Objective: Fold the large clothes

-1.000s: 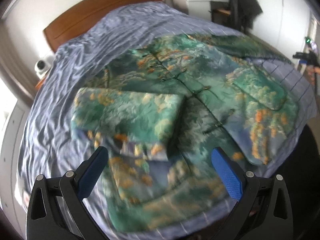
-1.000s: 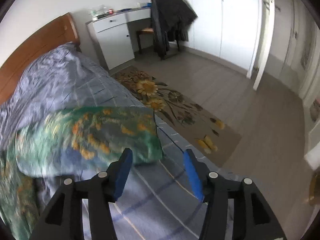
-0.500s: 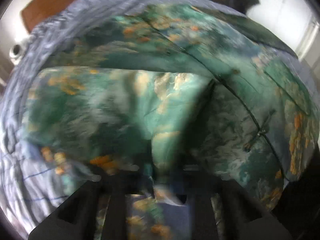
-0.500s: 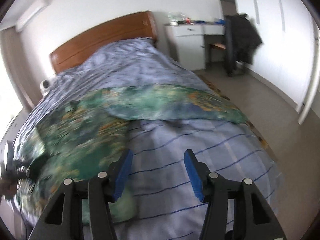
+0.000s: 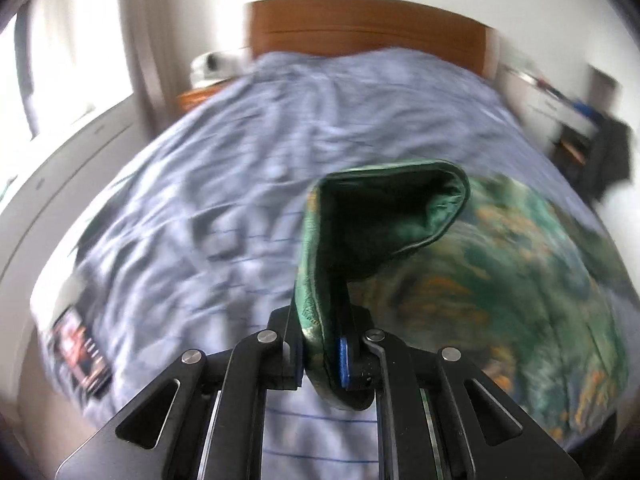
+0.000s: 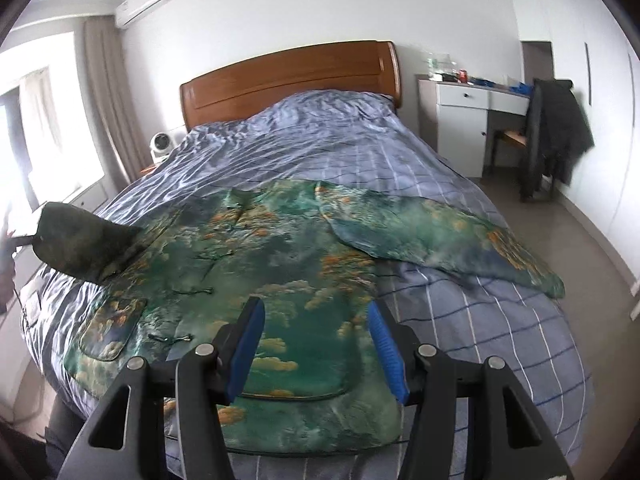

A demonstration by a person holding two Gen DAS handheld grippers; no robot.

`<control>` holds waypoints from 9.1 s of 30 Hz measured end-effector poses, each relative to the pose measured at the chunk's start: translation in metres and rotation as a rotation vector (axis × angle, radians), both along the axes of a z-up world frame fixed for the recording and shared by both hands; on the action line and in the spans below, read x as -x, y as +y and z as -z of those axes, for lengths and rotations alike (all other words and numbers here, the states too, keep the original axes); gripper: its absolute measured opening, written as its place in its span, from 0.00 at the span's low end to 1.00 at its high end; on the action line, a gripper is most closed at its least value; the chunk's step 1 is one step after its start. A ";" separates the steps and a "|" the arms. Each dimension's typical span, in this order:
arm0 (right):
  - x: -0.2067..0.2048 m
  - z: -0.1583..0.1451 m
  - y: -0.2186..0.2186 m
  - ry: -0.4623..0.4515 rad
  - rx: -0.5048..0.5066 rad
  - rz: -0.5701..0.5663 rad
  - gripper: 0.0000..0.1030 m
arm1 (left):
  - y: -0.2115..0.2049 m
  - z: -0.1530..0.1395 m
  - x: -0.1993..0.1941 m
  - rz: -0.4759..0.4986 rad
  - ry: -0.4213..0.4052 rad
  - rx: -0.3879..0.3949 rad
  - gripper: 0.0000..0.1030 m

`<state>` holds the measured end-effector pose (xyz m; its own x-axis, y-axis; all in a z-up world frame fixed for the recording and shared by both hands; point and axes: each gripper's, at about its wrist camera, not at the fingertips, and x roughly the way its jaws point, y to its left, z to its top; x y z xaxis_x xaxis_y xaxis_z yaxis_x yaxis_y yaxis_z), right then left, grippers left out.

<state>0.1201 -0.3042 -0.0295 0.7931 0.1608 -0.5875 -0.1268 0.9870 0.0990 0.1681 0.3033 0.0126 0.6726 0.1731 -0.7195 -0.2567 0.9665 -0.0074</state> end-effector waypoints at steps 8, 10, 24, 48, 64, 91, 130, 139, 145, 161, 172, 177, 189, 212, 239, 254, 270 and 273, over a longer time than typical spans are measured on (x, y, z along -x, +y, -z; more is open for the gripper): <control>0.000 0.007 0.005 0.024 0.000 -0.021 0.53 | 0.080 0.052 0.010 -0.287 0.067 -0.005 0.39; 0.001 0.008 -0.002 0.032 0.001 -0.007 0.53 | 0.094 0.063 0.017 -0.350 0.072 0.009 0.50; -0.038 0.084 -0.083 0.343 -0.190 -0.065 0.63 | -0.048 0.140 0.063 0.154 0.226 0.387 0.91; -0.025 0.105 -0.049 0.427 -0.030 -0.279 0.11 | -0.149 0.170 0.052 0.395 0.347 0.236 0.14; -0.019 0.119 -0.051 0.417 0.017 -0.166 0.45 | -0.152 0.148 0.040 0.266 0.222 0.151 0.80; -0.014 0.045 -0.071 0.158 0.124 0.017 0.68 | -0.233 0.068 0.011 0.235 -0.073 -0.043 0.99; -0.147 0.081 -0.333 -0.014 -0.613 0.720 0.09 | -0.240 0.087 0.015 0.144 0.022 -0.043 0.99; -0.148 -0.054 -0.174 -0.182 -0.210 0.243 0.09 | -0.241 0.089 0.012 0.130 0.002 -0.009 0.99; -0.153 -0.049 -0.043 -0.144 -0.043 -0.053 0.09 | -0.230 0.092 0.023 0.100 0.000 0.001 0.99; -0.139 0.082 0.123 0.125 0.149 -0.349 0.09 | -0.214 0.104 0.035 0.052 0.020 0.007 0.99; -0.119 0.115 0.135 0.221 0.164 -0.408 0.64 | -0.235 0.111 0.015 0.158 0.075 0.063 0.99; -0.091 0.107 0.131 0.228 0.155 -0.450 0.69 | -0.262 0.111 -0.023 0.344 0.133 0.327 0.99; -0.034 0.055 0.076 0.124 0.014 -0.349 0.69 | -0.359 0.173 -0.149 0.491 0.409 0.625 0.67; -0.113 -0.002 -0.027 0.005 0.116 -0.184 0.69 | -0.323 0.117 -0.251 0.426 0.252 0.393 0.07; -0.356 0.138 0.021 0.338 0.131 -0.158 0.71 | -0.339 0.183 -0.272 0.384 0.271 0.203 0.36; -0.294 0.145 0.037 0.397 0.071 -0.213 0.71 | -0.339 0.179 -0.264 0.386 0.229 0.179 0.39; -0.199 0.070 0.028 0.232 0.062 -0.159 0.76 | -0.324 0.139 -0.148 0.378 0.161 0.081 0.81; -0.171 0.059 0.034 0.199 0.063 -0.156 0.76 | -0.321 0.137 -0.134 0.366 0.155 0.060 0.81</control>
